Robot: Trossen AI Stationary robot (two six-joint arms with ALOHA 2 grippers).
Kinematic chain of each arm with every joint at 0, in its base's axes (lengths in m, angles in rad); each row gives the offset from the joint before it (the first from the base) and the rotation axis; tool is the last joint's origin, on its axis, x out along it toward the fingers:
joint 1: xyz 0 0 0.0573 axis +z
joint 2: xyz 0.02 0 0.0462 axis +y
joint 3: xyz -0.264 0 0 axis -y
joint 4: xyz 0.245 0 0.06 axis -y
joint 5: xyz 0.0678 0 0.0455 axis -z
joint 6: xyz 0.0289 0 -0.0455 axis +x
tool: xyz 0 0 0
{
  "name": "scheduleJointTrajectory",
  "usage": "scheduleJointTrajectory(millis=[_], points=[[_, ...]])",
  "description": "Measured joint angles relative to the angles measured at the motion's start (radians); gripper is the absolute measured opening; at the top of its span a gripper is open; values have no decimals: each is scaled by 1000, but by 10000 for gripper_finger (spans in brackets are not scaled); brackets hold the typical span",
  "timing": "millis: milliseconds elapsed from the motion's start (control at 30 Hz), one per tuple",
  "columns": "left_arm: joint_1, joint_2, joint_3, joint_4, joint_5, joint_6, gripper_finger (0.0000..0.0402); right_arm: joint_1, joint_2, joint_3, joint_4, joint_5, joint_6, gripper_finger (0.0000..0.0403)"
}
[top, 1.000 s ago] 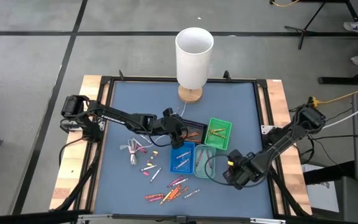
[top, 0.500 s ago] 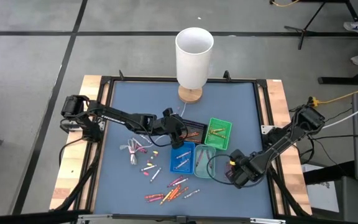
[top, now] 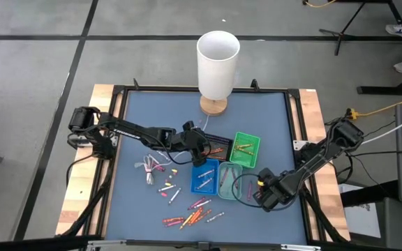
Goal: Sort crayons
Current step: Put the red crayon into the light green bin
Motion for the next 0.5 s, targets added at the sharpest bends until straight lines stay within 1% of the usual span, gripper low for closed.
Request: scheduleJointTrajectory(millis=[100, 200, 500], points=[[0, 0, 0, 0, 0, 0, 89, 0, 3, -1, 0, -3, 0, 148], [0, 0, 0, 0, 0, 0, 89, 0, 3, -1, 3, -4, 0, 133], [0, 0, 0, 0, 0, 0, 89, 0, 5, -2, 10, 12, 0, 39]])
